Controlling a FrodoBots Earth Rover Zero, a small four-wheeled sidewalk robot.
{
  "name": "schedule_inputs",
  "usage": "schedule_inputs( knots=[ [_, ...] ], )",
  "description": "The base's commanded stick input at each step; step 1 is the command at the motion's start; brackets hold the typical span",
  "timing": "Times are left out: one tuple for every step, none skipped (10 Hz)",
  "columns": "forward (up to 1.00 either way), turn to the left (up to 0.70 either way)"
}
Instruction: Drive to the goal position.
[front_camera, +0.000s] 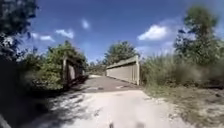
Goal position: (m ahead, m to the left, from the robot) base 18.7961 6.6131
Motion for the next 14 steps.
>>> schedule_inputs(
  knots=[
    [0.84, 0.0],
    [0.84, 0.0],
    [0.84, 0.0],
    [0.84, 0.0],
    [0.84, 0.0],
    [0.84, 0.0],
    [0.84, 0.0],
    [0.84, 0.0],
    [0.84, 0.0],
    [0.84, 0.0],
    [0.84, 0.0],
    [0.84, 0.0],
    [0.84, 0.0],
    [0.84, 0.0]
  ],
)
